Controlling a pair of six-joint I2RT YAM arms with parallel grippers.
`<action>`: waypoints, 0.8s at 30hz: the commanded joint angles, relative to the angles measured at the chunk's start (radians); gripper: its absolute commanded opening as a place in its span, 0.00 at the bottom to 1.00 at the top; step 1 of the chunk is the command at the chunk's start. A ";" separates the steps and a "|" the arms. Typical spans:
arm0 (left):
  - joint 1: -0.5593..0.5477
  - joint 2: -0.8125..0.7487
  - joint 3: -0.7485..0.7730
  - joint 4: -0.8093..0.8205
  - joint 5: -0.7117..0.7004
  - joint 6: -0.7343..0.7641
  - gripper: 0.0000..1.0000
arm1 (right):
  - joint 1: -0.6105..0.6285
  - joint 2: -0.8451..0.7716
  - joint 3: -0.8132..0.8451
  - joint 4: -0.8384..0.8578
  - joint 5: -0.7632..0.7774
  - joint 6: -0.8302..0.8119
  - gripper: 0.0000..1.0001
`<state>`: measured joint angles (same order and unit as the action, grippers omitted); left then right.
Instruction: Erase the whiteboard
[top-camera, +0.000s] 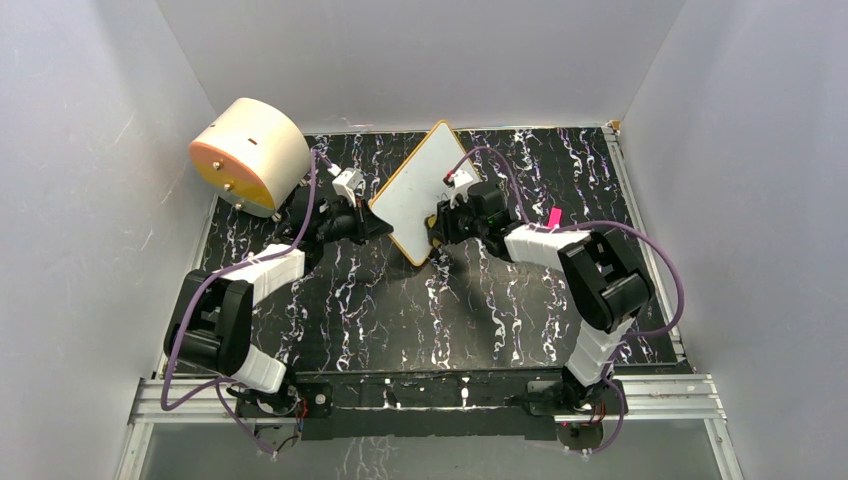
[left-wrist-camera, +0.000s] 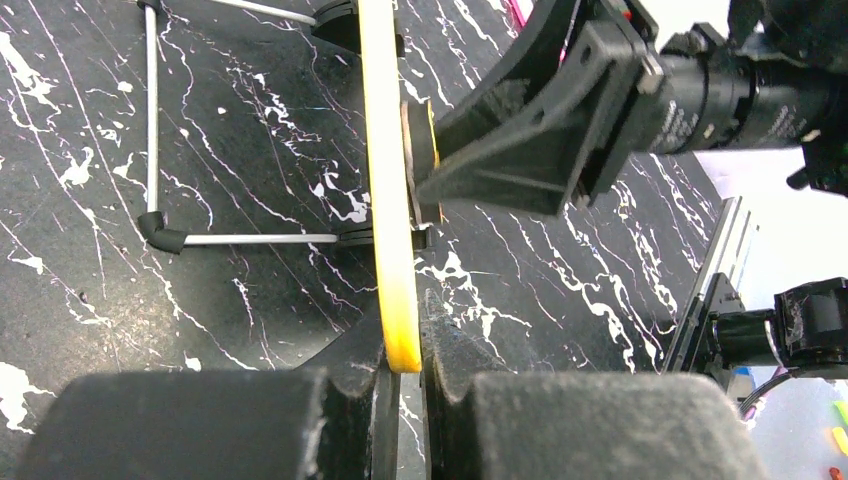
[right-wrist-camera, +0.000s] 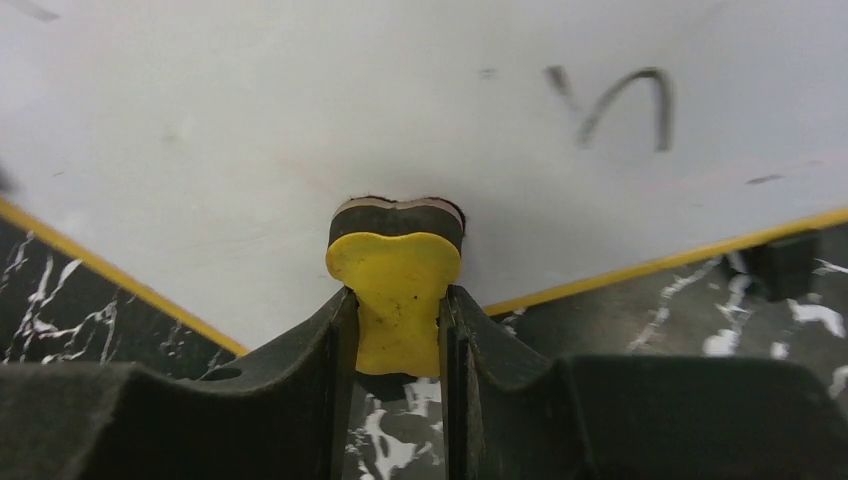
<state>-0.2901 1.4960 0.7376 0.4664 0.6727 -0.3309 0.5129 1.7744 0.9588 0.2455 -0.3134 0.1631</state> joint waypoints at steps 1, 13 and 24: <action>-0.029 -0.002 -0.022 -0.100 0.061 0.051 0.00 | -0.072 0.035 0.112 -0.006 0.092 -0.010 0.17; -0.029 -0.005 -0.005 -0.127 0.061 0.053 0.00 | -0.169 0.129 0.368 -0.093 0.073 -0.013 0.18; -0.028 0.007 0.022 -0.143 0.057 0.047 0.00 | -0.010 0.085 0.279 -0.078 0.000 -0.058 0.18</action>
<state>-0.2939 1.4948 0.7475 0.4370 0.6773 -0.3286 0.4011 1.9011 1.2987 0.1238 -0.2298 0.1146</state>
